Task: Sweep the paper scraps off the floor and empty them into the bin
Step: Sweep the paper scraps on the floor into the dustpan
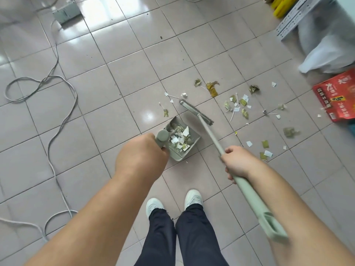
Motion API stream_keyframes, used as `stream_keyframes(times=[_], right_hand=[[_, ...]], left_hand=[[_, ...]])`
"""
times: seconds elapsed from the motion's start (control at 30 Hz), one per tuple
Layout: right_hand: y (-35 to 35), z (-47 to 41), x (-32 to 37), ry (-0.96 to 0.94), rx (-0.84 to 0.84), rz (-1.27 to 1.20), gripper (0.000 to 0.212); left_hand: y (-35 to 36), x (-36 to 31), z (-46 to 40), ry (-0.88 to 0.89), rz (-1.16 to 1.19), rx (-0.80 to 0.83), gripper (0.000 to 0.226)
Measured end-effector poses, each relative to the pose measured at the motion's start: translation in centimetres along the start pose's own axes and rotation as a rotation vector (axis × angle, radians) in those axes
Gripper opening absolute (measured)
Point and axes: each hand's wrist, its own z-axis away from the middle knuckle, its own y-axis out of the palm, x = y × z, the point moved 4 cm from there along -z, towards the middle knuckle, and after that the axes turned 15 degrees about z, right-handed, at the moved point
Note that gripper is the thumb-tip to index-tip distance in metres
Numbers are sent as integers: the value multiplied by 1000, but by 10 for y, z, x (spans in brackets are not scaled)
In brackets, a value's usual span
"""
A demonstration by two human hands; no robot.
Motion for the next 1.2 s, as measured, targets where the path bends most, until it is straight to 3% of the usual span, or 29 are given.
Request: stream_keyframes(times=[0.23,0.33,0.47,0.77,1.0,1.2], right_hand=[[22,-3,2,-38,183,179,26],[-6,6,-15,6,170,36,13],[-43,5,-16,2,142,-29,14],[-51,-51,78,-58,-7,58,12],[-16,-82,135,-46,-64,123,23],[50,-59,154,-45,59,246,15]], left_hand=[[3,-4,0,-43,16,-29,21],[2,-2,3,-69,35,-45,20],[-3,11,15,-123,72,-55,14],[-42,54,16,-223,82,-156,19],[-69,101,-7,-215,91,-194,20],[-87,119,-40,-200,109,-154,18]])
